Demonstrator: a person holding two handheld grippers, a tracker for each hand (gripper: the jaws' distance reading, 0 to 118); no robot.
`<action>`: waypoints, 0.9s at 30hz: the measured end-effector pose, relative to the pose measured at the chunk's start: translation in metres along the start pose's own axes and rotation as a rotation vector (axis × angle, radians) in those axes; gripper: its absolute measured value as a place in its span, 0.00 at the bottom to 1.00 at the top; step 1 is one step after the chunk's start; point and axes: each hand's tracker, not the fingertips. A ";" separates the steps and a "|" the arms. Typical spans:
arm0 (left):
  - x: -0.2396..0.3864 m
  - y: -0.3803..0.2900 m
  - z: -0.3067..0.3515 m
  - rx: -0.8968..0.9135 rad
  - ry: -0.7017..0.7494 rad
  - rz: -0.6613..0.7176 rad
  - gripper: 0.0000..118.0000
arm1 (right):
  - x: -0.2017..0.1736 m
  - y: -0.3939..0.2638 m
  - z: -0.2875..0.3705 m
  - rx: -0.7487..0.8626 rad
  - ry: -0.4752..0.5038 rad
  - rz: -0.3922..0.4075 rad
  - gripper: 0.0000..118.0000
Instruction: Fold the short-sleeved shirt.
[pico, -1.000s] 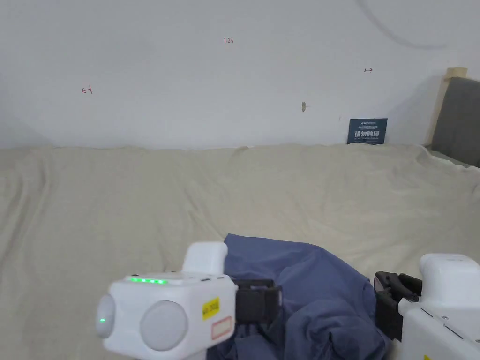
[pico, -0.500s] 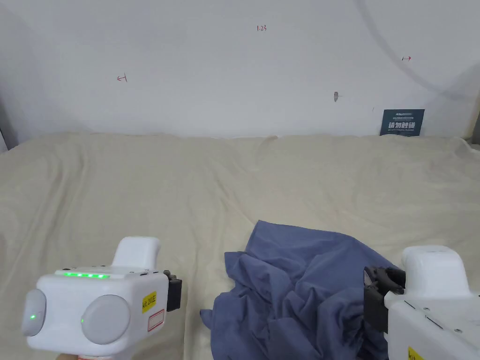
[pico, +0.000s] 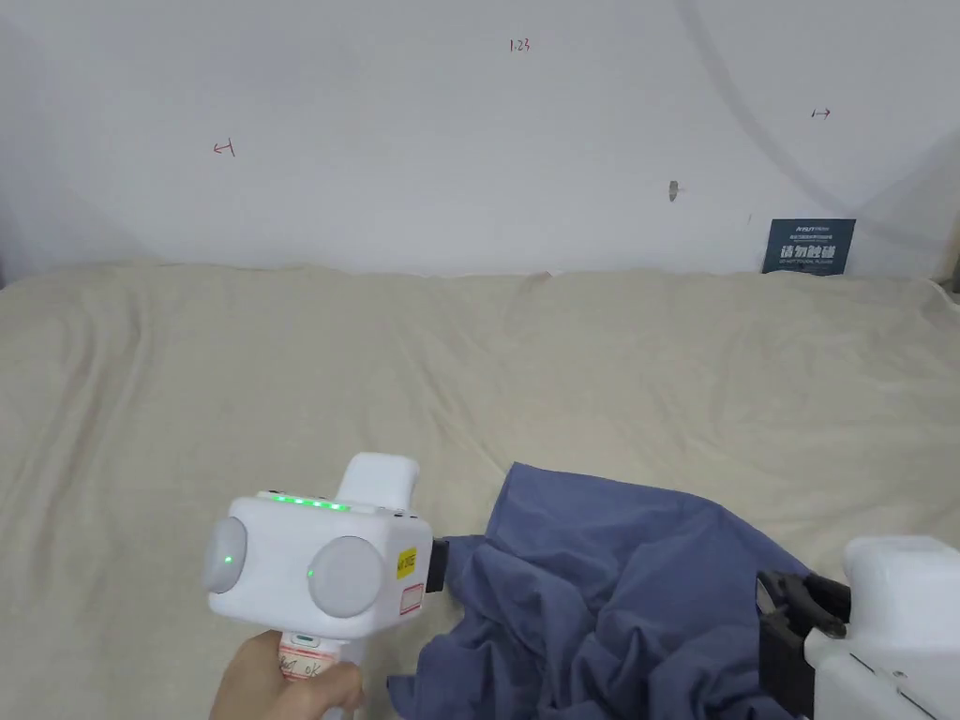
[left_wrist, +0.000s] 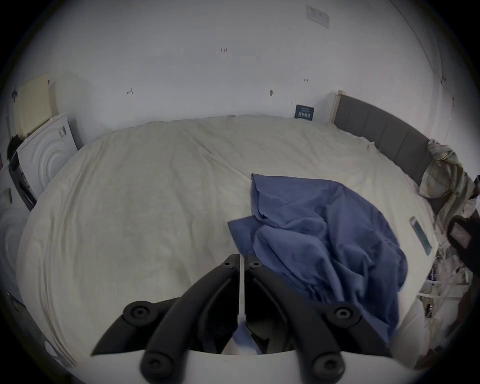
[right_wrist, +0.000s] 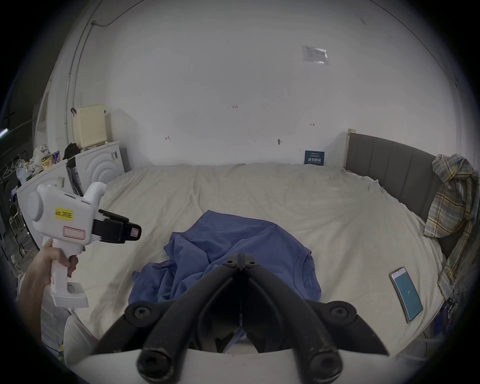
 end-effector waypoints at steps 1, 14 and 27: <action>0.000 0.004 -0.012 -0.007 0.027 -0.019 0.26 | 0.001 0.000 -0.005 -0.002 -0.004 0.002 0.00; -0.003 0.006 -0.109 -0.118 0.100 -0.080 0.96 | 0.004 0.004 -0.056 -0.072 -0.003 0.005 0.00; 0.011 0.001 -0.115 -0.095 0.004 -0.133 0.36 | 0.007 -0.007 -0.070 -0.128 -0.004 -0.011 0.00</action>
